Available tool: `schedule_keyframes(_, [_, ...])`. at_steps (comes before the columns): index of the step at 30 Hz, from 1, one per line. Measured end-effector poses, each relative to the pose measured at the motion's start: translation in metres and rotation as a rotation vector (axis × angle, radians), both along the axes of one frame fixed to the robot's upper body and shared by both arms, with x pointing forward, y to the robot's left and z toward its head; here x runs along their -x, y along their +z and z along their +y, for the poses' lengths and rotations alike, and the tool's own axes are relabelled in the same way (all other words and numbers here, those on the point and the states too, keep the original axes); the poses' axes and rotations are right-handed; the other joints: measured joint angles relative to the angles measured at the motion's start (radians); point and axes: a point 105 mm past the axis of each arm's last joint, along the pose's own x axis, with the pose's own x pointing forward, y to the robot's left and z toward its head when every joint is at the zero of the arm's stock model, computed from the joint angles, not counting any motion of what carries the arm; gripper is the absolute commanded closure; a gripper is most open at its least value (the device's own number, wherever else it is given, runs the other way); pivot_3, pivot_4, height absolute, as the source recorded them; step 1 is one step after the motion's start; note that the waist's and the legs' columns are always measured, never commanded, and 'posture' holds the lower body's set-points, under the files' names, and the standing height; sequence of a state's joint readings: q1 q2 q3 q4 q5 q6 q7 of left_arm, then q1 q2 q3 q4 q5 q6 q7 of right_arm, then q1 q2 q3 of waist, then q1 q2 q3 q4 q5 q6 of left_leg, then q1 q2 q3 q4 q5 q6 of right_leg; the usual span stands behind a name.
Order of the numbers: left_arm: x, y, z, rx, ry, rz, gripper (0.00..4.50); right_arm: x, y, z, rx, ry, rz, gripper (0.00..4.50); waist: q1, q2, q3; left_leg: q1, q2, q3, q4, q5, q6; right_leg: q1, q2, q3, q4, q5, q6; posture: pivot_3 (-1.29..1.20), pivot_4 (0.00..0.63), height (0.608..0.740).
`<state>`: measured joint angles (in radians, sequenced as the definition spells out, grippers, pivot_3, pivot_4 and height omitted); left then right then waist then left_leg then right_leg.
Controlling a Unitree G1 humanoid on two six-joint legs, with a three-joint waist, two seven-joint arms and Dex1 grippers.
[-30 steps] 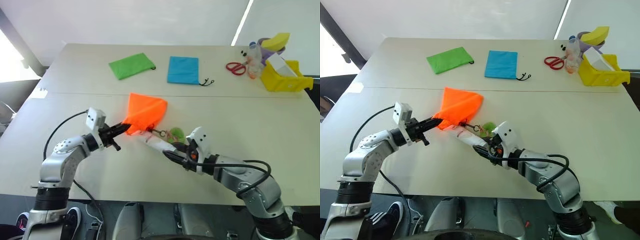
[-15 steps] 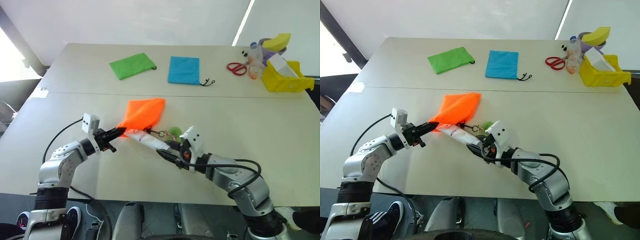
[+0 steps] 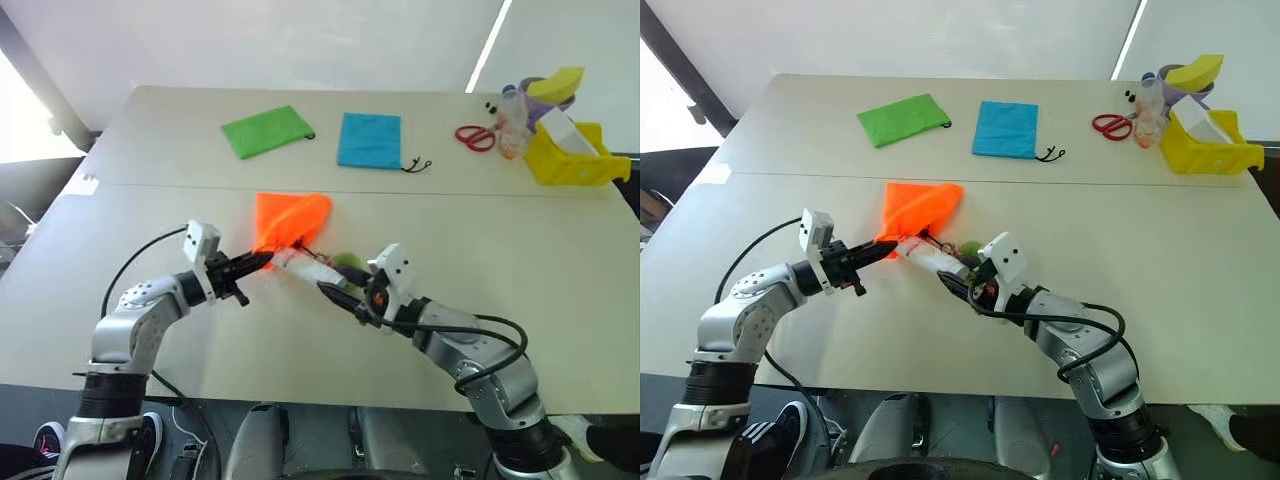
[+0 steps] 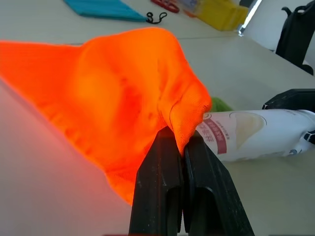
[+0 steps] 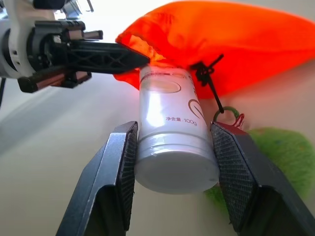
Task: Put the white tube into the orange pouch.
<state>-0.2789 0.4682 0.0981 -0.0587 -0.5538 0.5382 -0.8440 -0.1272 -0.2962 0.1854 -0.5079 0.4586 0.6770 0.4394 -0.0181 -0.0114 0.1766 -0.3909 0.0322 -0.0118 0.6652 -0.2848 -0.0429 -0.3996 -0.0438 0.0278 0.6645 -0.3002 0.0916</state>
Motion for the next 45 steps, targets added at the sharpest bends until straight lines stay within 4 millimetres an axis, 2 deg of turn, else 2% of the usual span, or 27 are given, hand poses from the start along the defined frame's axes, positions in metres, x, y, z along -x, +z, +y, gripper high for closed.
schedule_keyframes(9, [0.001, 0.003, -0.002, -0.001, -0.007, 0.0, 4.5, 0.01, 0.002, 0.0, -0.039, 0.023, -0.047, 2.71, 0.001, 0.0, 0.0, 0.0, 0.0, 0.0, 0.0, 0.0, 0.0, 0.0, -0.001, 0.0, 0.0, 0.0, 0.0, 0.0, 0.15, 0.74])
schedule_keyframes(17, [0.006, -0.01, -0.002, -0.008, 0.007, 0.044, 4.5, 0.006, -0.021, -0.008, 0.192, 0.05, -0.119, 2.71, 0.001, 0.0, 0.0, 0.0, 0.0, 0.001, 0.0, 0.0, 0.0, 0.0, -0.001, 0.0, 0.0, 0.0, 0.0, 0.0, 0.15, 0.74])
schedule_keyframes(23, [0.008, -0.014, -0.005, -0.021, 0.002, 0.058, 4.5, 0.004, -0.024, -0.013, 0.364, 0.142, -0.166, 2.71, 0.004, 0.0, 0.0, 0.0, 0.0, 0.0, 0.0, 0.0, 0.0, 0.0, -0.001, 0.0, -0.001, 0.0, 0.0, 0.0, 0.15, 0.74])
schedule_keyframes(30, [0.009, -0.01, -0.009, -0.026, -0.003, 0.044, 4.5, 0.0, -0.023, -0.016, 0.49, 0.213, -0.063, 2.71, 0.003, 0.0, 0.0, 0.0, 0.0, 0.0, 0.0, 0.0, 0.0, 0.0, -0.001, 0.0, 0.0, 0.0, 0.0, 0.0, 0.15, 0.74])
schedule_keyframes(33, [0.008, -0.009, -0.009, -0.026, 0.001, 0.039, 4.5, 0.001, -0.021, -0.018, 0.533, 0.247, -0.064, 1.66, 0.004, 0.0, 0.0, 0.0, 0.0, -0.001, 0.0, 0.0, 0.0, 0.001, -0.001, 0.0, -0.001, 0.0, 0.0, 0.0, 0.15, 0.74])
schedule_keyframes(36, [0.008, -0.009, -0.01, -0.023, 0.008, 0.04, 4.5, 0.005, -0.023, -0.015, 0.542, 0.272, -0.046, 0.15, 0.004, 0.0, 0.0, 0.0, 0.0, -0.001, 0.0, 0.0, 0.0, 0.001, -0.001, 0.0, -0.001, 0.0, 0.0, 0.0, 0.15, 0.74])
schedule_keyframes(40, [0.01, -0.009, -0.01, -0.025, 0.009, 0.038, 4.5, 0.002, -0.025, -0.016, 0.575, 0.26, -0.015, 0.15, 0.002, 0.0, 0.0, 0.0, -0.001, 0.0, 0.0, 0.0, 0.0, 0.0, -0.001, 0.0, -0.001, 0.0, 0.0, 0.0, 0.15, 0.74])
schedule_keyframes(45, [0.009, -0.009, -0.011, -0.027, 0.018, 0.037, 4.5, -0.003, -0.016, -0.016, 0.592, 0.269, -0.011, 0.15, 0.004, 0.0, 0.0, 0.0, -0.001, -0.001, 0.0, 0.0, 0.0, 0.0, -0.001, 0.0, -0.001, 0.0, 0.0, 0.0, 0.15, 0.74])
